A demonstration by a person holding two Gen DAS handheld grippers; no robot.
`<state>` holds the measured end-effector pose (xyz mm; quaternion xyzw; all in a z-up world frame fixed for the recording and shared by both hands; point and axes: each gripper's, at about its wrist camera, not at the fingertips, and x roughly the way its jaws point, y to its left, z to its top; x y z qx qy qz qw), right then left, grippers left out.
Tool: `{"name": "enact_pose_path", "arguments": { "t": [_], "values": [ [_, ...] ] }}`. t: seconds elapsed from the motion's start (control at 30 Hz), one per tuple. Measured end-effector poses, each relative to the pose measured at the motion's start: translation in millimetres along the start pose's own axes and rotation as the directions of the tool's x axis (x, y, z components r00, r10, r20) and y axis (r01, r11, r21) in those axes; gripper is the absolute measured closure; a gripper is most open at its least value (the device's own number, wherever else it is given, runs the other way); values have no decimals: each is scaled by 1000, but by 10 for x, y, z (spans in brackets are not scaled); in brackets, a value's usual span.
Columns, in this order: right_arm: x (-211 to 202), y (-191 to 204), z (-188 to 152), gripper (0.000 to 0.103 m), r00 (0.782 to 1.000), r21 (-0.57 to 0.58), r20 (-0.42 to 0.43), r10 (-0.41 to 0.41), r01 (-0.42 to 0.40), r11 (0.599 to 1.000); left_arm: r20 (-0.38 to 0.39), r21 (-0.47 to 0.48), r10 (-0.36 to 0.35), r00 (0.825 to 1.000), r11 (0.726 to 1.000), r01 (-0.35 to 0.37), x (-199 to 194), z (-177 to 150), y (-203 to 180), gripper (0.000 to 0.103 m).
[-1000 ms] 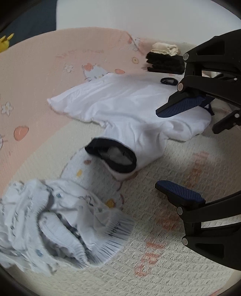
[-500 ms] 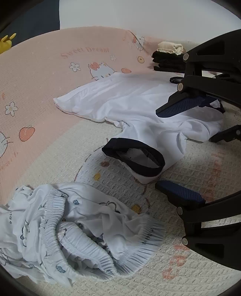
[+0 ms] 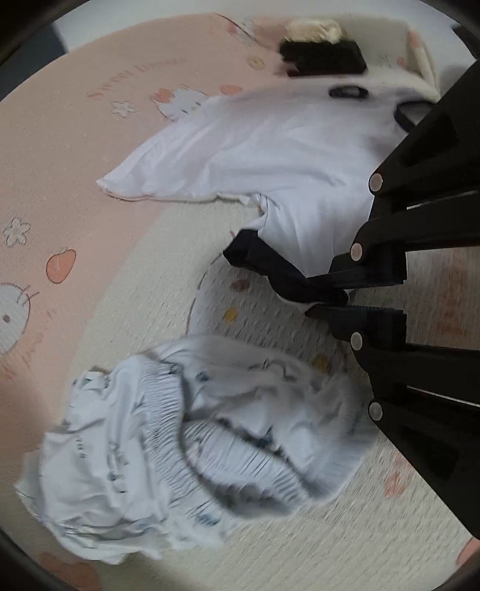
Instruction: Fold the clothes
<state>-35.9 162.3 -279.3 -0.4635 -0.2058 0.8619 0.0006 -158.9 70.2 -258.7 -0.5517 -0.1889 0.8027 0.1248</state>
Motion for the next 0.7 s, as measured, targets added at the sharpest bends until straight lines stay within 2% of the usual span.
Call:
{"name": "enact_pose_path", "arguments": {
  "t": [0.13, 0.3, 0.37, 0.43, 0.5, 0.53, 0.6, 0.67, 0.7],
  "values": [
    [32, -26, -17, 99, 1000, 7, -28, 8, -8, 1000, 7, 5, 10, 1000, 1000, -10, -23, 20, 40, 97],
    [-37, 85, -64, 98, 1000, -35, -22, -13, 12, 999, 14, 11, 20, 1000, 1000, -20, -52, 44, 90, 97],
    [-44, 117, -65, 97, 1000, -58, -11, -24, 24, 998, -12, 3, -16, 1000, 1000, 16, -51, 47, 109, 97],
    [-53, 181, -59, 87, 997, -110, 5, -73, 73, 991, -60, -7, -51, 997, 999, 51, -29, 58, 114, 96],
    [-73, 256, -53, 66, 989, -164, 32, -145, 148, 975, -88, -28, -83, 993, 996, 81, -40, 76, 158, 95],
    [-93, 279, -50, 63, 987, -176, 46, -157, 162, 971, -101, -45, -106, 989, 994, 102, -47, 83, 187, 92],
    [-138, 317, -37, 59, 987, -189, 61, -150, 159, 969, -110, -112, -191, 975, 978, 179, -75, 81, 284, 72],
    [-168, 370, -16, 59, 987, -206, 69, -146, 157, 966, -109, -183, -280, 954, 949, 258, -101, 71, 376, 47],
    [-178, 402, -3, 59, 986, -217, 71, -148, 160, 963, -103, -214, -316, 943, 933, 289, -113, 64, 415, 43]
  ]
}}
